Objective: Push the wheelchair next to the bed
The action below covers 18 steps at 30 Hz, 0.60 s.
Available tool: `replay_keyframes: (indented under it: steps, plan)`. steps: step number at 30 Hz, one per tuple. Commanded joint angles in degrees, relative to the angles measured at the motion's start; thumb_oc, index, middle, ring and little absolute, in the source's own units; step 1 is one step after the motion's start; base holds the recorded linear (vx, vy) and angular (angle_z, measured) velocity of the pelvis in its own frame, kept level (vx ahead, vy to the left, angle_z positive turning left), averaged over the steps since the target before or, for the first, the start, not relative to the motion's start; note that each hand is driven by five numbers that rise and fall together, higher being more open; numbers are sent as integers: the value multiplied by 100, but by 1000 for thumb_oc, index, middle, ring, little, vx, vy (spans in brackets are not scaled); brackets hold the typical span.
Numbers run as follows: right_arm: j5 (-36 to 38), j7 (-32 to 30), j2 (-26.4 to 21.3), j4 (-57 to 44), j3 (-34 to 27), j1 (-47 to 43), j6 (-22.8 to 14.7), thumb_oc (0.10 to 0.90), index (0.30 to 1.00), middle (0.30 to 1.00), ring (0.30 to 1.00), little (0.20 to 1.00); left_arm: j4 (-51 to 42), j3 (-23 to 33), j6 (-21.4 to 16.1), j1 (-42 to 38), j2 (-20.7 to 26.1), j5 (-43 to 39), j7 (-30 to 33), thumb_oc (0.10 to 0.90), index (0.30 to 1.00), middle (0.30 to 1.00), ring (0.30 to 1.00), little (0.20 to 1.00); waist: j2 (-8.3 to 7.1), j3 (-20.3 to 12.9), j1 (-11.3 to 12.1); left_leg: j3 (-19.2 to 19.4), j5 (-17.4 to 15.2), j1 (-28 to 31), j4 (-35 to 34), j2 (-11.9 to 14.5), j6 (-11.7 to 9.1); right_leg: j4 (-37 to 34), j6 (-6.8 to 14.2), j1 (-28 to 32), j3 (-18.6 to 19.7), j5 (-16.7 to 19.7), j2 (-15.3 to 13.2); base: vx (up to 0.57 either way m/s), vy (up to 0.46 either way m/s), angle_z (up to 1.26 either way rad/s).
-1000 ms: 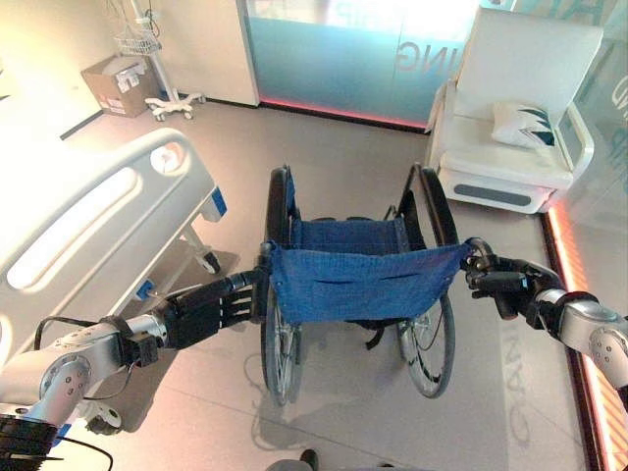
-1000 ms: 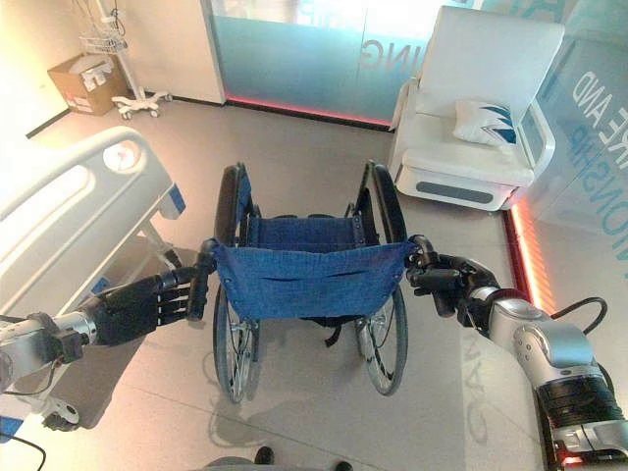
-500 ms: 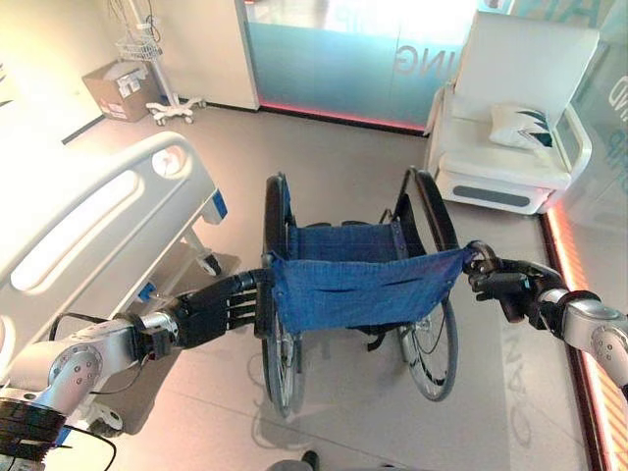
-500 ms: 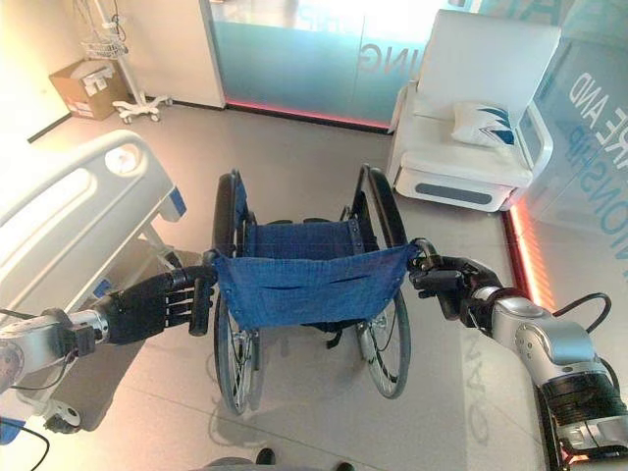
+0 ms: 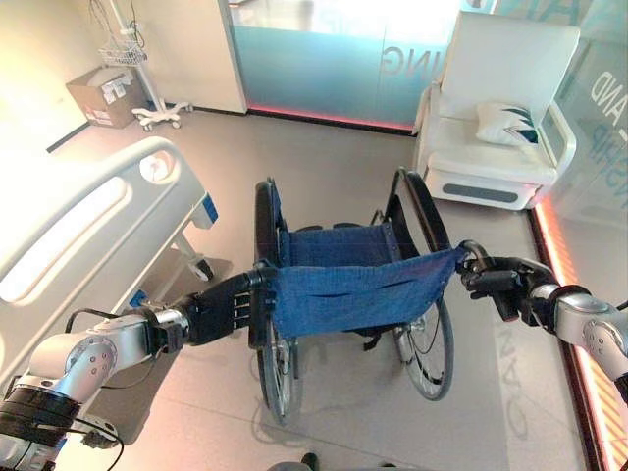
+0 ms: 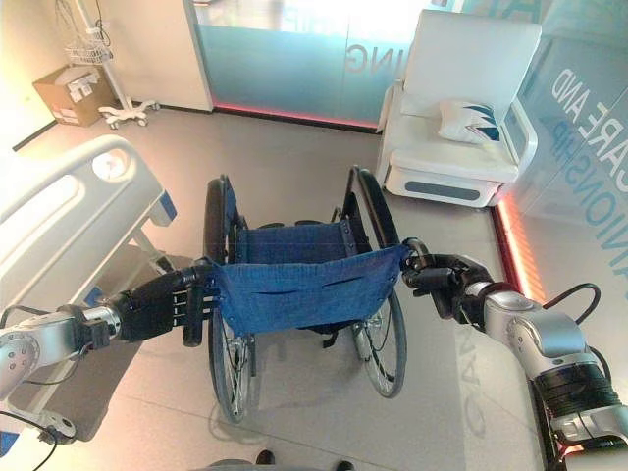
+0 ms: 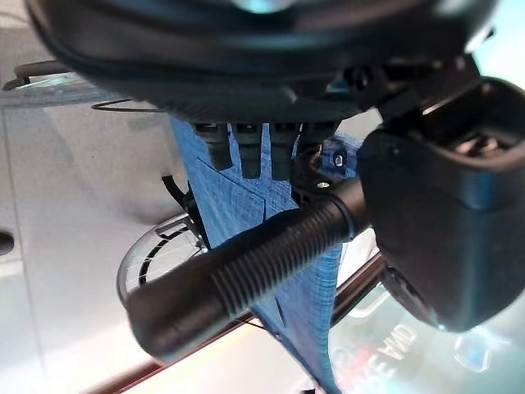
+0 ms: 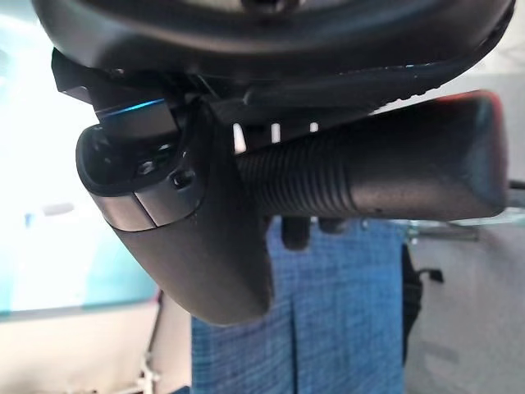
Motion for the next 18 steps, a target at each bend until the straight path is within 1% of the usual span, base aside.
replay_keyframes:
  steps: [1, 3, 5, 6, 9, 10, 12, 13, 15, 18]
  plan:
    - [483, 3, -601, -564, 148, -232, -306, 400, 300, 300, 300, 300, -647, -280, -687, -1167, 59, 349, -1073, 800, 900, 900, 900, 900, 222, -403, -277, 274, -230, 65, 17, 207, -405, 122, 180, 124, -225, -217, -16, -18, -16, -4]
    - [569, -24, -679, -601, 90, -157, -331, 400, 300, 300, 300, 300, -695, -218, -724, -1046, 323, 610, -1255, 800, 900, 900, 900, 900, 233, -411, -254, 273, -222, 59, 17, 204, -404, 102, 185, 132, -234, -209, -8, 0, 0, 0]
    - [623, -33, -732, -612, 42, -80, -370, 400, 300, 300, 300, 300, -756, -174, -695, -957, 482, 618, -1468, 800, 900, 900, 900, 900, 248, -420, -237, 284, -217, 56, 17, 210, -409, 92, 189, 138, -260, -207, -8, -19, -9, -4]
    - [635, -22, -742, -612, 20, -39, -395, 400, 300, 300, 300, 300, -810, -168, -664, -917, 562, 459, -1605, 800, 900, 900, 900, 900, 255, -424, -227, 287, -208, 53, 17, 212, -411, 92, 187, 140, -273, -202, -10, -16, -9, -4]
    - [669, 0, -764, -607, -9, 63, -471, 400, 300, 300, 300, 300, -979, -149, -688, -835, 650, 14, -1641, 800, 900, 900, 900, 900, 274, -430, -205, 273, -199, 52, 17, 212, -421, 87, 186, 149, -305, -192, -13, 0, 0, 0]
    - [678, 12, -768, -608, -3, 101, -510, 400, 300, 300, 300, 300, -1051, -167, -717, -813, 666, -325, -1564, 800, 900, 900, 900, 900, 282, -429, -202, 269, -200, 54, 17, 211, -424, 88, 186, 152, -315, -189, -16, 0, 0, 0]
    - [664, 24, -753, -607, 10, 131, -535, 400, 300, 300, 300, 300, -1137, -175, -724, -795, 648, -648, -1408, 800, 900, 900, 900, 900, 289, -430, -198, 263, -203, 56, 17, 212, -427, 85, 186, 158, -330, -189, -18, 0, 0, 0]
    - [617, 22, -703, -597, 53, 139, -548, 400, 300, 300, 300, 300, -1228, -210, -741, -802, 582, -951, -1278, 800, 900, 900, 900, 900, 301, -443, -194, 257, -214, 63, 17, 209, -430, 82, 187, 171, -347, -193, -21, 0, 0, 0]
    - [617, -16, -670, -588, 150, 67, -550, 400, 300, 300, 300, 300, -1316, -299, -948, -845, 501, -1479, -978, 800, 900, 900, 900, 900, 301, -446, -198, 225, -225, 77, 17, 197, -437, 70, 183, 190, -354, -186, -24, 5, 12, 4]
    - [576, -5, -603, -530, 208, 2, -544, 400, 300, 300, 300, 300, -1396, -268, -992, -898, 242, -2261, -421, 800, 900, 900, 900, 900, 291, -459, -203, 213, -252, 100, 17, 192, -441, 59, 180, 218, -368, -193, -27, 7, 4, 2]
